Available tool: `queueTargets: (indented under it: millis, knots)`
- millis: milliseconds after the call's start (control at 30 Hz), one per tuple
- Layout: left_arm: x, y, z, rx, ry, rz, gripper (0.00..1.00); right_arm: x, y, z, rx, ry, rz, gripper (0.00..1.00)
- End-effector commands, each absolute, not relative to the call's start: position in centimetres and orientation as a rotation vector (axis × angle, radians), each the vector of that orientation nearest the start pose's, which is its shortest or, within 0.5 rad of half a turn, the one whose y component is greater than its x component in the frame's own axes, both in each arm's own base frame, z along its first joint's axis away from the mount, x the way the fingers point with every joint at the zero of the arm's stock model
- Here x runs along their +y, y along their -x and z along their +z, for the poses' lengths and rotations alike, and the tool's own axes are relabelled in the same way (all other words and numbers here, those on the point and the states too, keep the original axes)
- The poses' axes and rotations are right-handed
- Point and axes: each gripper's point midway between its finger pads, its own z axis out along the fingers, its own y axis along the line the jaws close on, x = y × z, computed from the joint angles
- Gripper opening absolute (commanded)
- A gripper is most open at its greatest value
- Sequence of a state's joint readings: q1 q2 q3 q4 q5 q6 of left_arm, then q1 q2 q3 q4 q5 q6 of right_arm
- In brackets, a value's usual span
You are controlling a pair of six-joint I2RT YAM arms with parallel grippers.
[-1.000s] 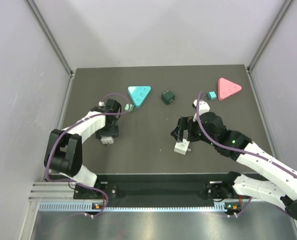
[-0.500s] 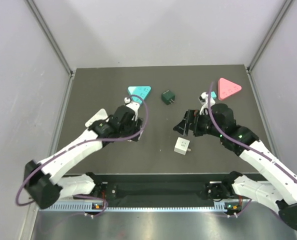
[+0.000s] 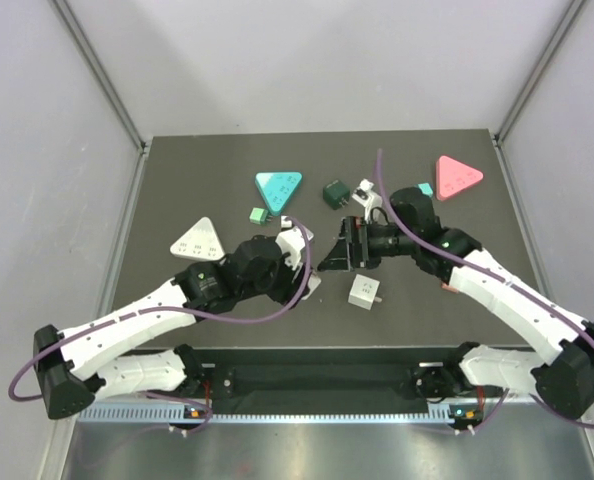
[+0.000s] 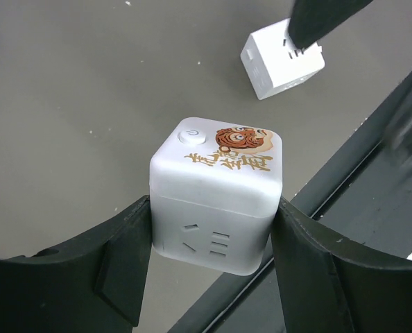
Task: Insert the plug
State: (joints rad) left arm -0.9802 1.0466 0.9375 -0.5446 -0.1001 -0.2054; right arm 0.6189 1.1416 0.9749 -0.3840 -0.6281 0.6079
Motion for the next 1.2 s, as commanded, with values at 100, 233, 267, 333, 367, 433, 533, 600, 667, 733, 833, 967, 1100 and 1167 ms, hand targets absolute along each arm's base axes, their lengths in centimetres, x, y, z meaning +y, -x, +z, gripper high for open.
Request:
queueTargets:
  millis: [100,233,267,333,367,433,533,600,667,733,833,967,1100,1167]
  knots:
    - [-28.1,-18.6,22.1,1.977,-0.851,-0.602,0.00,31.3,-17.7,24.4,2.254,0.480,1.507,0.91]
    - [-28.6,-18.2,21.9,1.967,-0.860,-0.618,0.00,32.2,-17.8,22.3,2.356,0.454,1.467,0.89]
    - [-28.6,-18.2,21.8,1.965,-0.862,-0.615,0.00,32.5,-17.6,22.0,2.364,0.457,1.475,0.89]
    - [-28.6,-18.2,21.8,1.957,-0.870,-0.608,0.00,33.1,-17.6,21.7,2.365,0.453,1.502,0.88]
    - [-28.6,-18.3,21.8,1.955,-0.873,-0.599,0.00,33.4,-17.7,21.4,2.376,0.450,1.501,0.87]
    - [-28.5,-18.4,21.9,1.950,-0.877,-0.593,0.00,33.8,-17.5,21.1,2.395,0.460,1.505,0.85]
    - [-28.5,-18.6,22.0,1.937,-0.885,-0.578,0.00,34.5,-17.2,20.7,2.407,0.475,1.531,0.84]
    - [-28.3,-18.7,21.8,1.940,-0.883,-0.561,0.00,34.8,-16.8,20.4,2.416,0.490,1.553,0.80]
    - [-28.2,-18.9,21.7,1.940,-0.885,-0.548,0.00,35.0,-16.5,20.2,2.426,0.505,1.564,0.76]
    - [-28.0,-19.1,21.4,1.943,-0.878,-0.530,0.00,35.1,-16.2,20.2,2.417,0.524,1.576,0.59]
    - [-27.6,-19.6,21.1,1.962,-0.834,-0.496,0.05,34.7,-16.2,20.1,2.405,0.517,1.564,0.19]
    - [-27.0,-20.0,20.7,1.999,-0.789,-0.451,0.63,33.2,-17.7,18.7,2.424,0.434,1.447,0.00]
    - [-26.3,-20.6,21.9,1.981,-0.686,-0.445,0.64,30.5,-20.5,18.3,2.386,0.302,1.379,0.00]
    - [-26.0,-20.9,23.0,1.959,-0.634,-0.451,0.64,28.7,-22.0,18.5,2.357,0.228,1.338,0.00]
